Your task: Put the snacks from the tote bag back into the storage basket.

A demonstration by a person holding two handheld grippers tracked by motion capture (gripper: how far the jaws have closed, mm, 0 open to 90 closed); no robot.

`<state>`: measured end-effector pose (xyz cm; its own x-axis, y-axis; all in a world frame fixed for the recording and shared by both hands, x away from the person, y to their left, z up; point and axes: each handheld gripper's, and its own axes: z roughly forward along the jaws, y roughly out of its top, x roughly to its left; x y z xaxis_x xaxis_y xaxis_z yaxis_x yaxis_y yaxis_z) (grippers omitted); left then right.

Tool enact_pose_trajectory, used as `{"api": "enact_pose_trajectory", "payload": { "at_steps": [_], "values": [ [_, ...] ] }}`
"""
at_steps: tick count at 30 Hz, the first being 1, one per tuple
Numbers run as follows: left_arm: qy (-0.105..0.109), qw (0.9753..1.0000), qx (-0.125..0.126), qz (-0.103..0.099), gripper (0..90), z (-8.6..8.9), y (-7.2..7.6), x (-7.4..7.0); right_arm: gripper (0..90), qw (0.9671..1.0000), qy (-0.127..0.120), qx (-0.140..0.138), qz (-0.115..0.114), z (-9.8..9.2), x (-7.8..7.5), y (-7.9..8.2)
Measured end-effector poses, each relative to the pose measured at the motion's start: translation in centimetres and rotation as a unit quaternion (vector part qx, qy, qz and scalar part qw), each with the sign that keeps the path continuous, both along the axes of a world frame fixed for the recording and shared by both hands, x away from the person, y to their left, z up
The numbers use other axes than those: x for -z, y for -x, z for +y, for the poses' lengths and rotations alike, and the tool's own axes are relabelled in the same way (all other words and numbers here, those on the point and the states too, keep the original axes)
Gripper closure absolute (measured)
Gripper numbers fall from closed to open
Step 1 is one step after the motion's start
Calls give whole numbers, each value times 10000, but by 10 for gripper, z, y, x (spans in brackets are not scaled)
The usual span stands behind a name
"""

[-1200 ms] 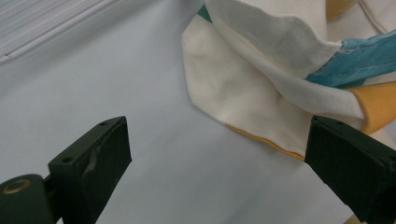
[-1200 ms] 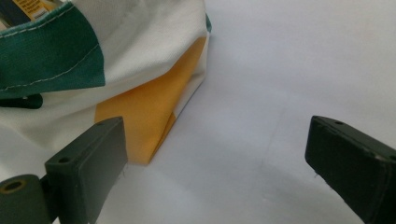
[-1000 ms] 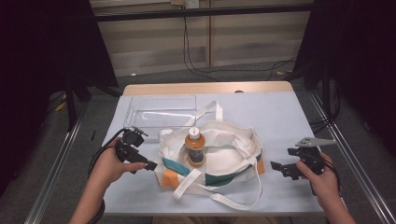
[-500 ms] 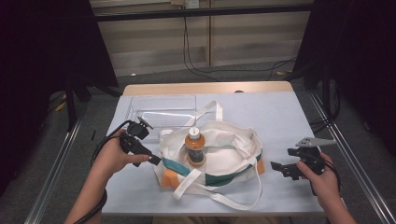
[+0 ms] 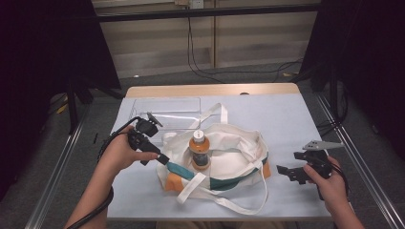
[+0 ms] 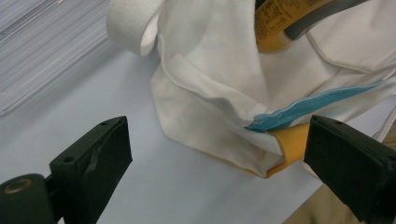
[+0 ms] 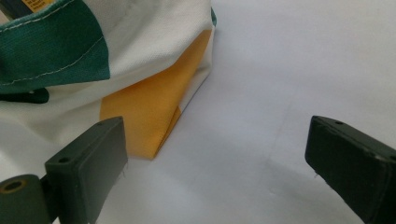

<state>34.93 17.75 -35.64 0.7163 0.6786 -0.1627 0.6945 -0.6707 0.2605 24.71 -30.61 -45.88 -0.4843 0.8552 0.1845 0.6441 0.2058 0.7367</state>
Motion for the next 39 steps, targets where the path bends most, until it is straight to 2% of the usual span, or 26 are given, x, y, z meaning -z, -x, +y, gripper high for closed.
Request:
{"api": "enact_pose_trajectory", "payload": {
  "at_steps": [8,21,39],
  "values": [
    [37,9999,128,-7,72,-14,-3,-4,51,10000,-49,10,15,-1,-1,0],
    [-27,9994,339,-2,75,-32,-6,-9,51,10000,-47,-31,0,0,-1,0],
    [-7,9990,441,27,82,-52,-9,-10,51,10000,-73,-38,33,1,-1,0]
  ]
}}
